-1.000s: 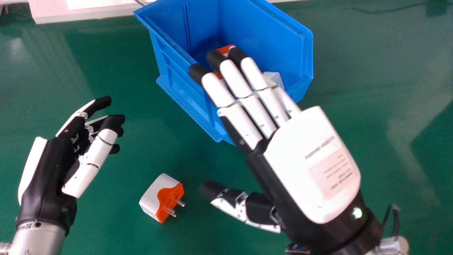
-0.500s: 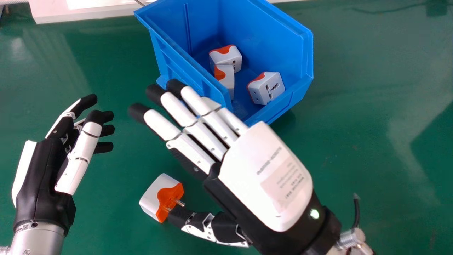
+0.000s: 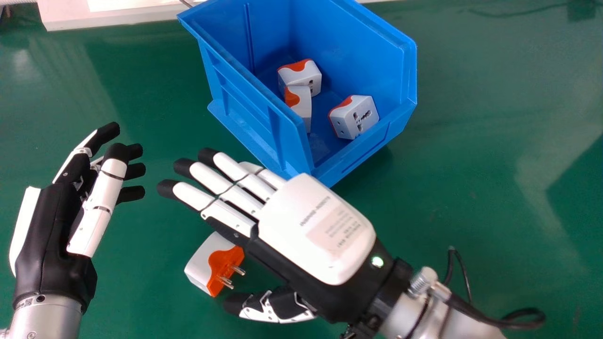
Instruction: Pick all objects and put in blue box
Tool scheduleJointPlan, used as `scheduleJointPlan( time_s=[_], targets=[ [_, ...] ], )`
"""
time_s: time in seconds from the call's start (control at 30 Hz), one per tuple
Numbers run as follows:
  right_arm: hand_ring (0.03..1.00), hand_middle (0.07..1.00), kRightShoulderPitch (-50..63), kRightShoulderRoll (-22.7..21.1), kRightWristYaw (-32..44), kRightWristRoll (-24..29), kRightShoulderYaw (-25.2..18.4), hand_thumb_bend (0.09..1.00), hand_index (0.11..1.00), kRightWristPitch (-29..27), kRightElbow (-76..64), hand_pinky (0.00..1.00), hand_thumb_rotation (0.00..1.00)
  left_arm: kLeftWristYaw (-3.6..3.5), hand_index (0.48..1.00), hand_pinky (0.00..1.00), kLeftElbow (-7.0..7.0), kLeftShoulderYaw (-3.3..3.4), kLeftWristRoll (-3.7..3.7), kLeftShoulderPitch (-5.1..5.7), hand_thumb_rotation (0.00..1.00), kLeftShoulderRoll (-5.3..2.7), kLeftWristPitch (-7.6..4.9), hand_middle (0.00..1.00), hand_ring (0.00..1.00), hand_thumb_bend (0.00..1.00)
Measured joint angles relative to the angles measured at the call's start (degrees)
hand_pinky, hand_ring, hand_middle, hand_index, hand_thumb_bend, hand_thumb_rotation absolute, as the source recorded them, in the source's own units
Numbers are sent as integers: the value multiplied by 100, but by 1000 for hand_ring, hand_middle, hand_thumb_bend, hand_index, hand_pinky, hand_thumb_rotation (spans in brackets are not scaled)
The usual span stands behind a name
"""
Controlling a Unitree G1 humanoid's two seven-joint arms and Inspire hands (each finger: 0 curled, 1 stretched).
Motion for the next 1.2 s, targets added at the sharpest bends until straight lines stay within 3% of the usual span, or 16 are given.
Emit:
scheduleJointPlan(
  time_s=[0.17, 0.5, 0.73, 1.2],
  targets=[
    [919, 916, -424, 115, 177, 1, 129, 87, 862, 148, 584, 799, 0, 2, 869, 701, -27, 5, -1, 4, 737, 0, 52, 799, 771, 447],
    [913, 921, -873, 488, 696, 45, 374, 165, 861, 777, 1308, 804, 0, -7, 871, 703, -81, 3, -2, -18, 740, 4, 125, 800, 773, 440],
    [935, 941, -1262, 599, 1549, 82, 492, 199, 882, 1329, 1332, 819, 0, -12, 871, 703, -137, 2, -1, -48, 740, 11, 184, 801, 773, 439],
    [957, 976, -1948, 556, 3051, 287, 633, 243, 928, 1657, 1252, 846, 0, -13, 871, 704, -184, -2, 2, -61, 742, 26, 311, 803, 775, 436]
  ],
)
